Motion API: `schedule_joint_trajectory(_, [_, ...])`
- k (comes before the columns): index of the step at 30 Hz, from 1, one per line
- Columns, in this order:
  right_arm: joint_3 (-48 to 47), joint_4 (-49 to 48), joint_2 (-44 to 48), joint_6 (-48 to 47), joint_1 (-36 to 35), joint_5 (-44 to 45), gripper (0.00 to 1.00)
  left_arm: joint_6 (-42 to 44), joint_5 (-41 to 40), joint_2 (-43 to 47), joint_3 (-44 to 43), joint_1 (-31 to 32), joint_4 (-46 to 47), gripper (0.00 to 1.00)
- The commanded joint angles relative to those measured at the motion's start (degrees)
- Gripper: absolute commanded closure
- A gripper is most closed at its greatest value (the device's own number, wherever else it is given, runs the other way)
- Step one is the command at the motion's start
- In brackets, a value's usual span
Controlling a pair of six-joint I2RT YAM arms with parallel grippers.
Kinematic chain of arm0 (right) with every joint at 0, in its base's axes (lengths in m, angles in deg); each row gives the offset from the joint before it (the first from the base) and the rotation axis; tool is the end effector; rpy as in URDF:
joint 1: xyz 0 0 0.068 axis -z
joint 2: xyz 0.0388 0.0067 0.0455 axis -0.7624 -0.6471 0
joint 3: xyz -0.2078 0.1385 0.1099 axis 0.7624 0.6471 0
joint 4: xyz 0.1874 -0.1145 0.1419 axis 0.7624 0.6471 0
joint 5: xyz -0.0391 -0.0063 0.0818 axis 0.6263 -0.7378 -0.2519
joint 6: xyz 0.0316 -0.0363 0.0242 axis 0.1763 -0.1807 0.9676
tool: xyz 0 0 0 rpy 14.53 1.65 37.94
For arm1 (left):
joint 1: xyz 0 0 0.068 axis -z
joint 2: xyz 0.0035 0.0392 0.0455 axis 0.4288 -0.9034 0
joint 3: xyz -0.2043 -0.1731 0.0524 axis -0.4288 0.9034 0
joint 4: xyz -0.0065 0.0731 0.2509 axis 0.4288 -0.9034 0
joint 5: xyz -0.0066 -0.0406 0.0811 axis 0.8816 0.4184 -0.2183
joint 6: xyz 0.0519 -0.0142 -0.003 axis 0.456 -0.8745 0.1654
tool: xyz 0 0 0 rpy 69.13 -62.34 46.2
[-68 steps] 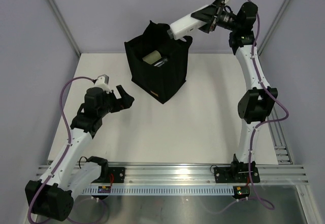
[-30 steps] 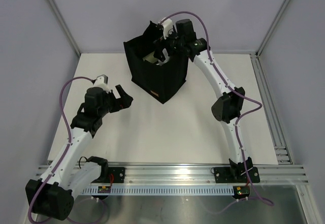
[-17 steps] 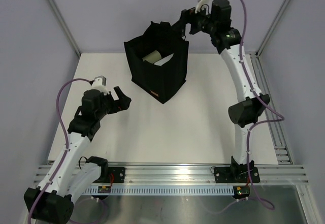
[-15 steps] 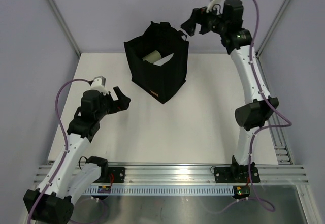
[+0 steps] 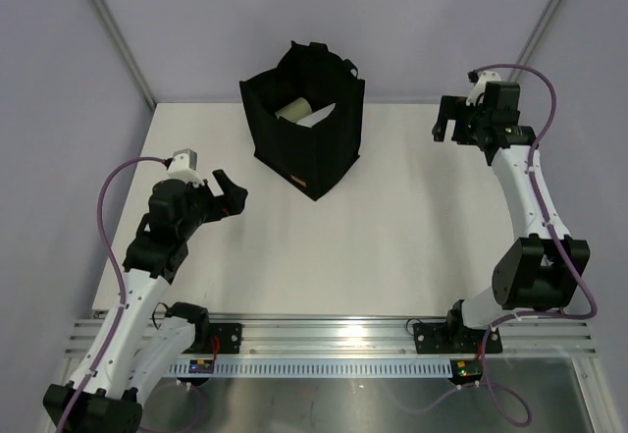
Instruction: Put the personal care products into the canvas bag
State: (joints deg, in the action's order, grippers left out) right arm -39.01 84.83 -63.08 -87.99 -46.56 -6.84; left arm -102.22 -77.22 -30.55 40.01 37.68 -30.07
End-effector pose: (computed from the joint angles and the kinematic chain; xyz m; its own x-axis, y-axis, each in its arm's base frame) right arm 0.3484 -0.0141 0.3615 -0.5501 0.0176 -0.8349 -0.0666 0.9957 0.0649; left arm 0.1652 -0.0379 0.3065 -0.4599 -0.3402 -0.8202 0.0684 0.9074 -0.4147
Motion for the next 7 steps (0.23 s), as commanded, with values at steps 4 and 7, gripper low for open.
schedule_joint_trajectory(4, [9.27, -5.19, 9.71, -2.28, -0.48, 5.46, 0.01, 0.47, 1.10, -0.36, -0.41, -0.43, 2.81, 0.01])
schedule_joint_trajectory(7, [11.73, -7.73, 10.60, -2.72, -0.48, 7.48, 0.00, 0.56, 1.37, -0.89, -0.50, -0.43, 2.99, 0.01])
